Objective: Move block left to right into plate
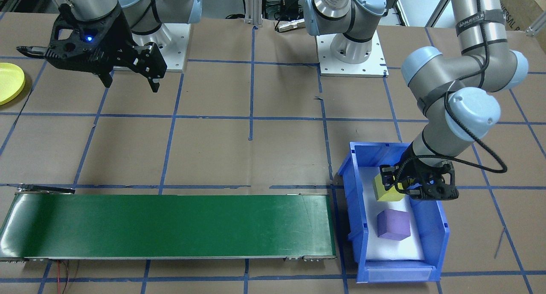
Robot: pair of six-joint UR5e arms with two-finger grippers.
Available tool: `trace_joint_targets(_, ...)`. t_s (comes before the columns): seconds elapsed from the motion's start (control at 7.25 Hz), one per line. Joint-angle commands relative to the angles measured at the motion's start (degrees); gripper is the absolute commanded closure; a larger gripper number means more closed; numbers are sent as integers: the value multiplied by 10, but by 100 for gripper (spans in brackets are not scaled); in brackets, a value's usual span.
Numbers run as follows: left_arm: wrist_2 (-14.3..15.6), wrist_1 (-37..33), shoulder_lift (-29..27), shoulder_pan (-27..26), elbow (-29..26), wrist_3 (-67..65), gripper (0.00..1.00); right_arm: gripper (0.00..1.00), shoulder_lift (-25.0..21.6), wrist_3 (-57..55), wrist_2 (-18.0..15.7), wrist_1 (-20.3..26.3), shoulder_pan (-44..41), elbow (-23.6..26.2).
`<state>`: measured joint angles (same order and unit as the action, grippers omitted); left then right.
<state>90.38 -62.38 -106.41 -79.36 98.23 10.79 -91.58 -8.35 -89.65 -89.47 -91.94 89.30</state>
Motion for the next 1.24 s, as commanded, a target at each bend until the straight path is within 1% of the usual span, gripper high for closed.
trace_joint_targets(0.0, -14, -1, 75, -31, -15, -6, 67, 0, 0, 0, 0, 0, 1, 0)
trace_joint_targets(0.14, -39, 6, 88, -55, -31, -12, 67, 0, 0, 0, -1, 0, 1, 0)
trace_joint_targets(0.28, -41, 8, 87, -86, -51, -46, 67, 0, 0, 0, -1, 0, 1, 0)
trace_joint_targets(0.41, -58, 15, 82, -118, -54, -76, 67, 0, 0, 0, 0, 0, 1, 0)
trace_joint_targets(0.55, -116, 45, 64, -133, -46, -77, 67, 0, 0, 0, 0, 0, 0, 1)
trace_joint_targets(0.69, -158, 60, 33, -136, -45, -77, 67, 0, 0, 0, 0, 0, 0, 0)
trace_joint_targets(0.83, -164, 81, 8, -148, -44, -78, 67, 0, 0, 0, 0, 0, 0, 0)
trace_joint_targets(0.97, -158, 81, -10, -161, -43, -78, 67, 0, 0, 0, 0, 0, 0, 1)
trace_joint_targets(1.1, -155, 85, -28, -160, -45, -77, 67, 0, 0, 0, 0, 0, 0, 1)
